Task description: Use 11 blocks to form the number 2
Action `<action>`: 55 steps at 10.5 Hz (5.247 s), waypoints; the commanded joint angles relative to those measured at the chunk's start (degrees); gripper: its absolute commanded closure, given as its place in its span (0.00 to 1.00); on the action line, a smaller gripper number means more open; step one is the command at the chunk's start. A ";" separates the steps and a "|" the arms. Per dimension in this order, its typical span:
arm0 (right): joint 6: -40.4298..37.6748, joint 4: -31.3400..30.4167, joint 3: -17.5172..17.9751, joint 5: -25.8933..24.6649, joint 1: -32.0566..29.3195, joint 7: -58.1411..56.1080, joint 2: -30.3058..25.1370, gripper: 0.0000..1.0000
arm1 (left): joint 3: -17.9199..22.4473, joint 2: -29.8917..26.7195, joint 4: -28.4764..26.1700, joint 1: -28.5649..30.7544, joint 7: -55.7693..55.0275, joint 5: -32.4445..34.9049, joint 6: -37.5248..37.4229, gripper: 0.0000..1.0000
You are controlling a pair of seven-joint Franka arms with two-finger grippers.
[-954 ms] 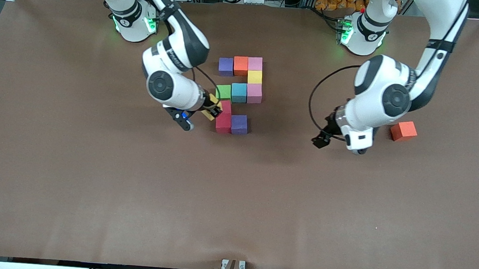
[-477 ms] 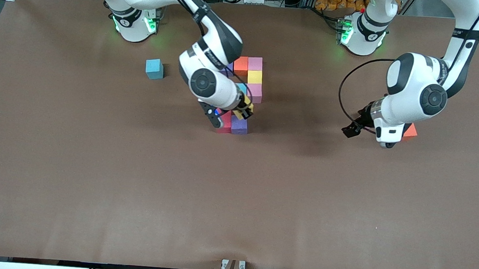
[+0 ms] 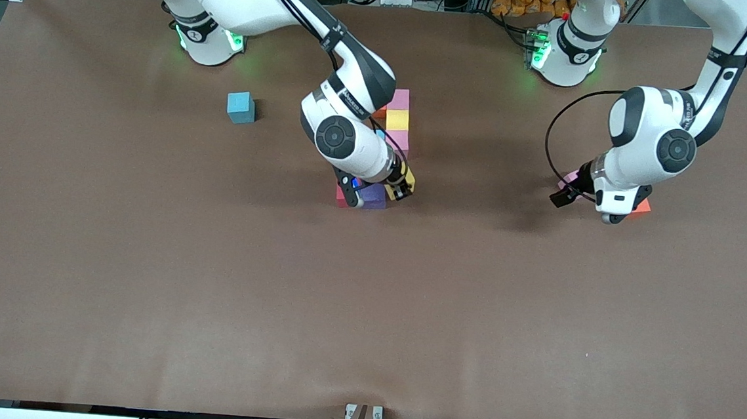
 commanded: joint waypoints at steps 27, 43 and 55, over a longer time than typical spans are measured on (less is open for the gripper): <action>14.34 -6.81 -4.99 -1.24 6.16 12.76 2.84 0.00 | 2.14 4.90 2.59 4.85 11.65 5.46 -1.54 0.00; -12.68 -3.73 -4.81 -8.28 -14.02 -29.54 -10.94 0.00 | 1.62 -4.42 56.03 -12.90 19.82 10.65 -49.18 0.00; -31.44 -10.06 -13.16 -19.42 -27.59 -96.05 -37.83 0.00 | 11.72 -10.41 55.08 -14.92 35.99 6.42 -52.54 0.00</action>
